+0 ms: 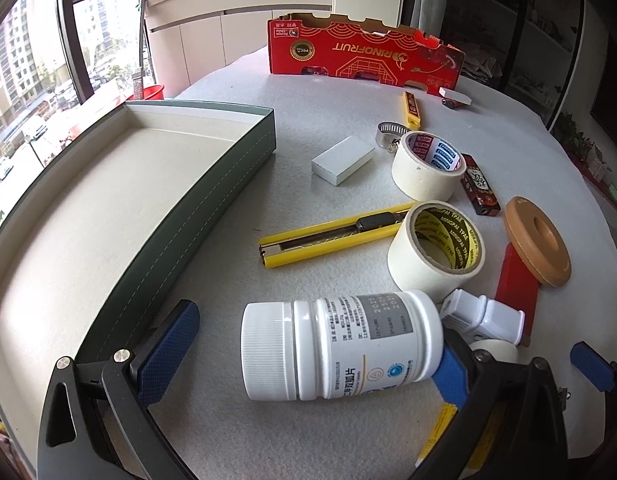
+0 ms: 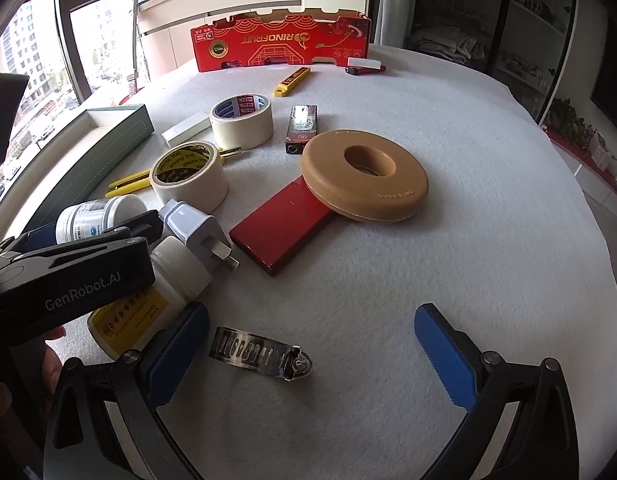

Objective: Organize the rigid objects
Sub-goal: 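Grasp the large white blue-label bottle with left tool while right tool grasps the steel hose clamp, then lift and carry the bottle with left tool while right tool carries the clamp toward the tray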

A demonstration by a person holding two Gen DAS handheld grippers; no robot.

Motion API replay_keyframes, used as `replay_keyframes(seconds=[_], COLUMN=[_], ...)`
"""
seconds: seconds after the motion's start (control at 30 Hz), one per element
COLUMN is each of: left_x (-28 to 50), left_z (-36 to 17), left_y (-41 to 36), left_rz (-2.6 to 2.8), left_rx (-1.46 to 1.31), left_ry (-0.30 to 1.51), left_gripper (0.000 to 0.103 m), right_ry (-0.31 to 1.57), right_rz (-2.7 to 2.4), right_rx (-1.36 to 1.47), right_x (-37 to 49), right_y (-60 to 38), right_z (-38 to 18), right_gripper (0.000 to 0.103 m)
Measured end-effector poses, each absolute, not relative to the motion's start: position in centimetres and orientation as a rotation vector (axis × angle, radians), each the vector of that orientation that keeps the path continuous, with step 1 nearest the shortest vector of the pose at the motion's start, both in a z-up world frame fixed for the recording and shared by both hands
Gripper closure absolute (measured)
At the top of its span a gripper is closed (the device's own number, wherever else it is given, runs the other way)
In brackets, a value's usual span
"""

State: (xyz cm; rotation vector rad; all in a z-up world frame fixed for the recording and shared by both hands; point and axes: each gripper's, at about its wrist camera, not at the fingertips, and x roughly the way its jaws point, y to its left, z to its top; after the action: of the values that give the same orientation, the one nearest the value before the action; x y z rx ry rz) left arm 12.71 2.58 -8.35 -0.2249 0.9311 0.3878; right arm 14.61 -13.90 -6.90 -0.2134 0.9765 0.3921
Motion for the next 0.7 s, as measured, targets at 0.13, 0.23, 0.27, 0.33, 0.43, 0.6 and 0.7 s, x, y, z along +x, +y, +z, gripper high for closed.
replay_keyframes(seconds=[0.13,0.23,0.27,0.33,0.43,0.6,0.7], left_x=[12.7,12.3,12.2,12.1,11.7,10.5,10.0], left_z=[-8.2,-7.9,-7.7,-7.5,-7.5,-7.0,-6.4], left_y=[2.5,2.4,2.4,2.3,2.3,2.6,2.6], left_rz=[0.382,0.379,0.372,0.352,0.346,0.346,0.35], left_rx=[-0.222,-0.227,-0.226,-0.221,-0.221,-0.264,-0.262], left_ry=[0.957,0.951,0.948,0.959,0.973,0.964,0.95], left_gripper=[0.003,0.016,0.027,0.029,0.029,0.029,0.029], right_ry=[0.967,0.966,0.969,0.983,1.002,1.028,1.02], right_rz=[0.42,0.433,0.427,0.424,0.42,0.408,0.39], right_rx=[-0.227,-0.231,-0.229,-0.221,-0.215,-0.187,-0.182], right_x=[13.9,13.5,13.5,13.5,13.4,12.9,12.7], right_y=[-13.5,-13.1,-13.1,-13.2,-13.5,-14.6,-15.2], right_z=[-6.4,-5.9,-5.9,-5.8,-5.8,-5.6,-5.2], right_gripper=[0.021,0.054,0.061,0.061,0.061,0.061,0.061])
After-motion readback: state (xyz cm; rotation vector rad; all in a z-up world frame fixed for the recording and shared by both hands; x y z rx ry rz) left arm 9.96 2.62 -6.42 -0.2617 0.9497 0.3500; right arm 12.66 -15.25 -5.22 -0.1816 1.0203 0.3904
